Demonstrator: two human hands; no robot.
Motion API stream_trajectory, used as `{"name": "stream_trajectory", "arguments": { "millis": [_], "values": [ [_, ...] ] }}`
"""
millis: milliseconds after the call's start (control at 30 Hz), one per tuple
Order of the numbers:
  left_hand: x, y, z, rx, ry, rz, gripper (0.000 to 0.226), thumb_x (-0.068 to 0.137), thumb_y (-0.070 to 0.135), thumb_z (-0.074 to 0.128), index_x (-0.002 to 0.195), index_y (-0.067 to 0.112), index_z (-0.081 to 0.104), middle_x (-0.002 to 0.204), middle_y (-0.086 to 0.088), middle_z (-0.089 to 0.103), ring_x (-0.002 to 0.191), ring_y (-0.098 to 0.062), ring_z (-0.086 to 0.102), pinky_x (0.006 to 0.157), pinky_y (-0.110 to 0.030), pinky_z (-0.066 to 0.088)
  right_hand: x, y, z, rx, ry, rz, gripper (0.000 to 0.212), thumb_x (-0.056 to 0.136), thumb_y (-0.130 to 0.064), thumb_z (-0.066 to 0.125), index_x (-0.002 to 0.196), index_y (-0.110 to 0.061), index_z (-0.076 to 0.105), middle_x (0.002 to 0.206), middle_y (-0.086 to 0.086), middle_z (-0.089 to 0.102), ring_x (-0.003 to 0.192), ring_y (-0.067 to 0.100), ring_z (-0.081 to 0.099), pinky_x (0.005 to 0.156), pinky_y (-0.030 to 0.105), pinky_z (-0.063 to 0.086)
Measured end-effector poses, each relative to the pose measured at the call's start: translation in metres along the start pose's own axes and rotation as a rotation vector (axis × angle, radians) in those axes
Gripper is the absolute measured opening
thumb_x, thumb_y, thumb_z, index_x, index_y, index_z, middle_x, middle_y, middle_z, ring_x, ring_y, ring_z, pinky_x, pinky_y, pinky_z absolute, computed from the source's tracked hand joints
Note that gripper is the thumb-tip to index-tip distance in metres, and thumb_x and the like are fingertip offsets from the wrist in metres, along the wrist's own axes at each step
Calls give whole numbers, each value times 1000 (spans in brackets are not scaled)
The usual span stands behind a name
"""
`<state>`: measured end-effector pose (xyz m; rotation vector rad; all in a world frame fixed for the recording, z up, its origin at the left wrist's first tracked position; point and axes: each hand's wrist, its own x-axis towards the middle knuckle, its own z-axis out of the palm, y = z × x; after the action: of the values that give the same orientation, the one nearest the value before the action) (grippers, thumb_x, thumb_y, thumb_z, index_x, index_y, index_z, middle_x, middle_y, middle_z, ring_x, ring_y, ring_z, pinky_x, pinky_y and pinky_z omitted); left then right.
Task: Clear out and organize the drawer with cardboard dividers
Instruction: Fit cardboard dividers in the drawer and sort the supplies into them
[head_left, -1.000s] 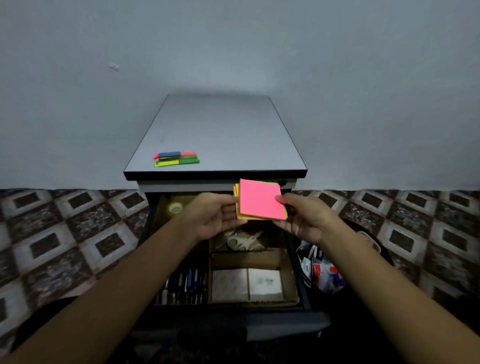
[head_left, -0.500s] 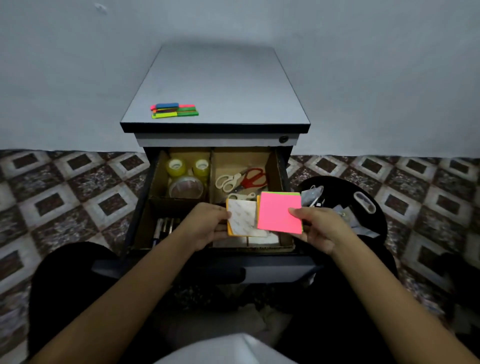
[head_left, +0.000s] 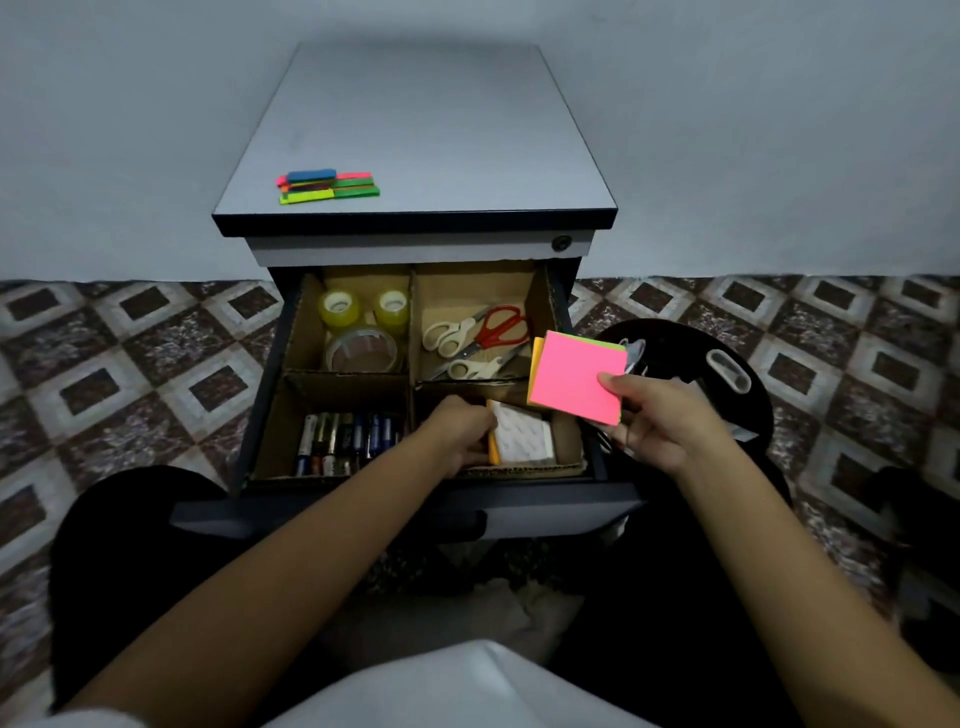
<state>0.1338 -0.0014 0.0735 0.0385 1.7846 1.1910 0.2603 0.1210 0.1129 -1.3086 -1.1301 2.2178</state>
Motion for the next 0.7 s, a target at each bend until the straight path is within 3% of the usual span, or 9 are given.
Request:
{"name": "stream_trajectory", "arguments": {
  "millis": [100, 167, 333, 400, 467, 533, 633, 700],
  "values": [
    [2, -2, -4, 66, 44, 14, 19, 90, -5, 43, 81, -1, 59, 71, -12, 57, 59, -22, 60, 56, -30, 48, -1, 1, 0, 6, -8, -2, 7, 88, 2, 55, 89, -5, 55, 86, 10, 64, 54, 12, 67, 44, 23, 53],
    [1, -4, -5, 74, 39, 7, 28, 89, -6, 41, 67, 3, 55, 62, -10, 52, 47, -16, 52, 51, -27, 45, -2, 3, 0, 4, -9, 2, 6, 89, 1, 55, 88, -5, 55, 86, 9, 64, 62, 14, 67, 44, 22, 53],
    [-1, -3, -6, 120, 4, -6, 21, 90, -3, 41, 82, 2, 60, 86, -15, 62, 81, -28, 58, 70, -34, 52, -5, 6, 5, 13, -7, -2, 7, 89, 2, 54, 87, -5, 55, 87, 9, 63, 76, 18, 62, 45, 23, 55],
    [-3, -2, -7, 127, -9, -8, 19, 91, -1, 43, 81, 3, 59, 81, -14, 59, 75, -25, 56, 64, -31, 50, -7, 7, 7, -6, -21, -14, 9, 90, 2, 54, 84, -5, 56, 84, 9, 64, 74, 18, 62, 46, 23, 55],
    [-6, 0, -8, 54, -32, 17, 24, 92, 0, 44, 73, 9, 56, 68, -4, 53, 55, -17, 47, 49, -22, 42, -9, 9, 9, -33, -45, -29, 11, 91, 2, 52, 83, -4, 57, 77, 7, 66, 70, 17, 64, 48, 23, 55],
    [-13, 3, -9, -82, -29, 85, 24, 95, 4, 44, 80, 13, 59, 70, 1, 60, 44, -13, 49, 40, -16, 40, -10, 11, 12, -65, -79, -36, 12, 92, 0, 50, 84, -4, 58, 77, 8, 67, 70, 17, 65, 51, 24, 57],
    [-23, 5, -16, -295, -83, 127, 27, 100, 28, 42, 92, 12, 62, 91, -10, 67, 77, -15, 64, 67, -25, 52, -10, 18, 17, -146, -141, -30, 13, 96, -4, 45, 96, -5, 58, 86, 9, 65, 79, 17, 62, 54, 24, 58],
    [-26, 2, -24, -334, -149, 137, 29, 97, 35, 45, 99, 12, 63, 93, -9, 68, 85, -19, 65, 72, -31, 53, -9, 25, 24, -210, -167, -41, 14, 98, -8, 42, 104, -9, 55, 91, 7, 63, 83, 17, 61, 59, 25, 58]
  ]
}}
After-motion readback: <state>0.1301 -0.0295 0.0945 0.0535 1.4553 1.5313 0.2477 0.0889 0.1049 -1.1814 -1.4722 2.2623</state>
